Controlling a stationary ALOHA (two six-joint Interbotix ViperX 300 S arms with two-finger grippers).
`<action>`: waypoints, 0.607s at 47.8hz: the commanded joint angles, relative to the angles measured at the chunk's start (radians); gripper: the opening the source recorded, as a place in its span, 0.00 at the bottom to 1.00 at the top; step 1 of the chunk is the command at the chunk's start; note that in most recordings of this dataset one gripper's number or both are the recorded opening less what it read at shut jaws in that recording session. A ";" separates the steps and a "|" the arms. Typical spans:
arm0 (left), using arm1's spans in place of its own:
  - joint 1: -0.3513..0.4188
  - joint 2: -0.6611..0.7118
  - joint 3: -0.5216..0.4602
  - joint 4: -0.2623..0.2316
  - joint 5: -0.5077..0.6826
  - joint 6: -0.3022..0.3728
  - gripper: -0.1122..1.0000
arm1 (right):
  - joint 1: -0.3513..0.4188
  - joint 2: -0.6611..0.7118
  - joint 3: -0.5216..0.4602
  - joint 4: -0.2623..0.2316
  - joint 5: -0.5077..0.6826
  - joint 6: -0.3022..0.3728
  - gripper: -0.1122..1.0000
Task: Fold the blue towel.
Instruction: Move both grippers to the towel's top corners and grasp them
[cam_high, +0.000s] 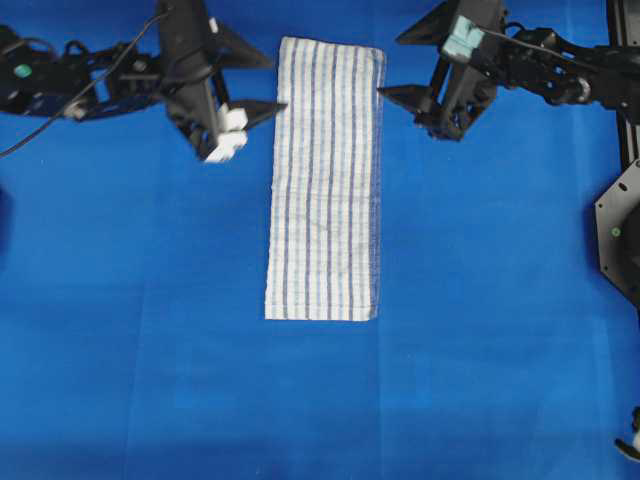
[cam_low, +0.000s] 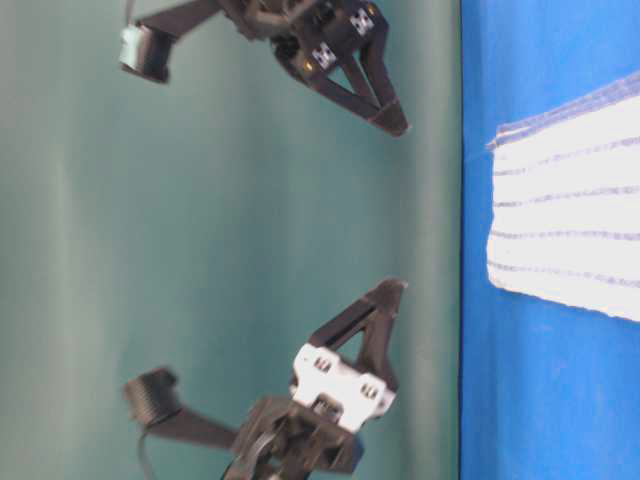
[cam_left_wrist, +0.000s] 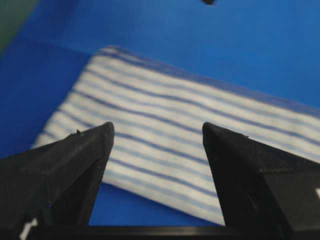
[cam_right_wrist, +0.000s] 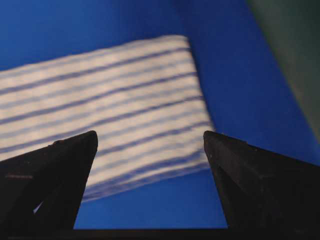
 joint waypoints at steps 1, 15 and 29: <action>0.029 0.025 -0.043 0.002 -0.028 0.012 0.70 | -0.026 0.035 -0.029 0.000 -0.043 0.000 0.93; 0.103 0.175 -0.084 0.002 -0.112 0.031 0.70 | -0.051 0.172 -0.058 0.003 -0.126 0.000 0.93; 0.141 0.301 -0.104 0.002 -0.216 0.029 0.70 | -0.066 0.284 -0.081 0.031 -0.199 0.005 0.93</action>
